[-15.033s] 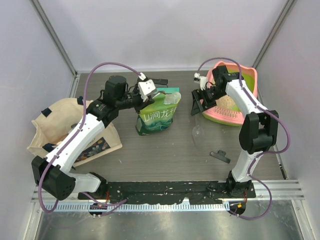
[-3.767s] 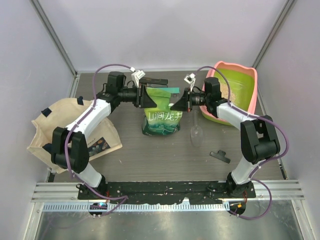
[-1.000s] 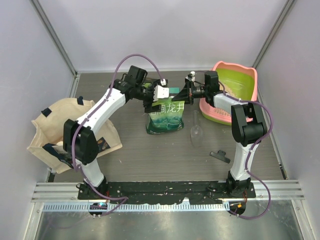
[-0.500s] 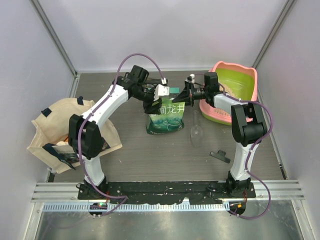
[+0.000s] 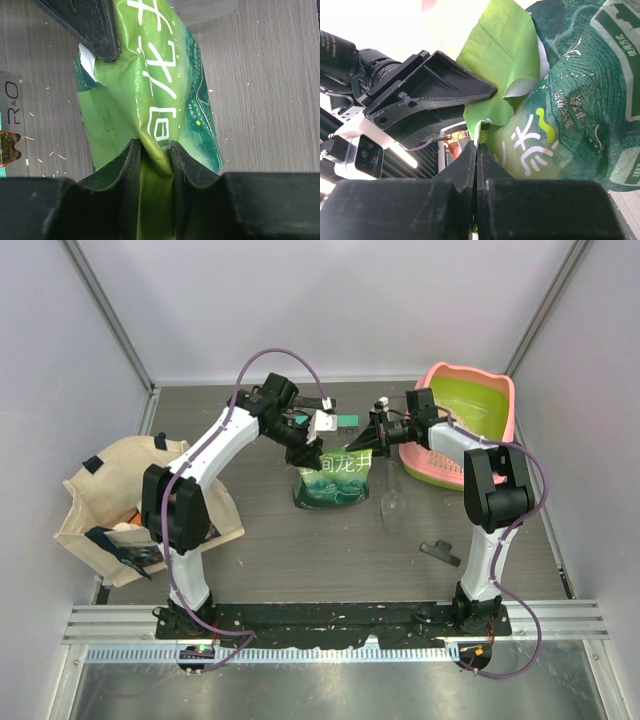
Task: Fill the litter box with clean litter
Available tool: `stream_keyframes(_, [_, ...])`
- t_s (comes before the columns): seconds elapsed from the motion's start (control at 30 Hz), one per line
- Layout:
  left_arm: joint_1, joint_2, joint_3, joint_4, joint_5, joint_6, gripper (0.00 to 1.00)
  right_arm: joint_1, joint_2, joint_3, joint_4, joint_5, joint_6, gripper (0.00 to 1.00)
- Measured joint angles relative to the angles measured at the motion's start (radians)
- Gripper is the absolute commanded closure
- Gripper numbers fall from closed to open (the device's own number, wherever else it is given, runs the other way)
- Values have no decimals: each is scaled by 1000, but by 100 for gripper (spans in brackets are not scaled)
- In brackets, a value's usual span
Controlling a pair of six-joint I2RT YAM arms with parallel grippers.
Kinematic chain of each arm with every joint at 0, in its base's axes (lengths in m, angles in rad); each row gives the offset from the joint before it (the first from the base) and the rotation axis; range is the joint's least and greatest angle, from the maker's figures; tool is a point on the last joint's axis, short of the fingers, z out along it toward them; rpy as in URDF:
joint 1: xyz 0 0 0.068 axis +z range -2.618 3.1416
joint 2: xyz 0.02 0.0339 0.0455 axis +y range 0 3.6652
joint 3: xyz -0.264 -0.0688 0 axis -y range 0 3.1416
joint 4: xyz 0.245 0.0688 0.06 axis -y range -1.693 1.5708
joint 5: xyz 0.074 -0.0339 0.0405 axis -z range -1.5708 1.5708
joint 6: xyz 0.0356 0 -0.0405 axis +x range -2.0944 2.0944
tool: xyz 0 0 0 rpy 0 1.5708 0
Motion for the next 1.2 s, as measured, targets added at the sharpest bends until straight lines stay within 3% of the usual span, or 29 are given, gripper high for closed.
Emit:
stream_keyframes(0.07, [0,0,-3,10,0,-10,86,-2,0,15,-43,9,-29,98])
stream_keyframes(0.1, [0,-2,-8,24,0,-20,88,-4,0,21,-59,15,-42,81])
stream_keyframes(0.17, [2,-16,-38,78,1,-67,91,-12,0,45,-97,30,-85,67])
stream_keyframes(0.37, [4,-94,-175,233,0,-241,96,-141,-18,190,-131,87,-264,49])
stream_keyframes(0.5, [5,-132,-245,315,-2,-340,96,-235,-116,238,-161,154,-550,44])
stream_keyframes(0.57, [10,-143,-266,349,-2,-381,96,-220,-205,247,-255,208,-827,42])
stream_keyframes(0.63, [15,-146,-278,373,-1,-411,96,-146,-290,250,-351,259,-1088,41])
stream_keyframes(0.77, [22,-150,-293,408,1,-457,96,123,-478,168,-473,339,-1579,39])
stream_keyframes(0.93, [24,-150,-294,417,5,-485,97,170,-528,58,-509,390,-1884,38])
stream_keyframes(1.2, [31,-150,-294,420,16,-508,97,153,-406,20,-510,453,-2140,38])
